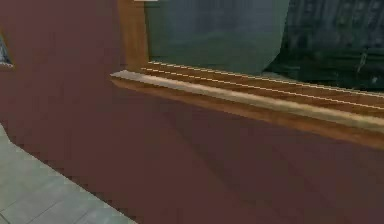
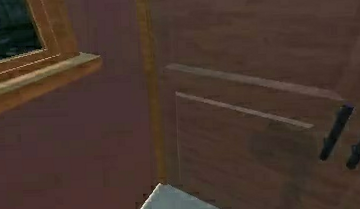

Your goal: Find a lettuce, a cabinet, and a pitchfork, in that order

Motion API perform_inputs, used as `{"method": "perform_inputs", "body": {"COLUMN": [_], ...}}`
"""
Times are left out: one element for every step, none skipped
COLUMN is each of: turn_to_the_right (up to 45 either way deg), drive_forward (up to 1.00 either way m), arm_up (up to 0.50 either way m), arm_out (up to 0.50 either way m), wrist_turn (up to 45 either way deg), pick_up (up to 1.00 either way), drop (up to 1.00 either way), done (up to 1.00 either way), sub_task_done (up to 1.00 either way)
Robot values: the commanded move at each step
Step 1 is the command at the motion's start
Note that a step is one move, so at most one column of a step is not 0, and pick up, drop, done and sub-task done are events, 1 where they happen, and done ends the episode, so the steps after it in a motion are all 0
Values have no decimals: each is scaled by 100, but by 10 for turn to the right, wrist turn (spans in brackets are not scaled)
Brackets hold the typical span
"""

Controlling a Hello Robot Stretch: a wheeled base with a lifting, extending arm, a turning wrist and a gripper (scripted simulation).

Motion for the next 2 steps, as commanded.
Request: {"method": "perform_inputs", "body": {"turn_to_the_right": [-450, -90], "drive_forward": [0, 0], "arm_up": [0, 0], "arm_out": [0, 0], "wrist_turn": [0, 0], "pick_up": [0, 0], "drop": [0, 0], "done": [0, 0], "sub_task_done": [0, 0]}}
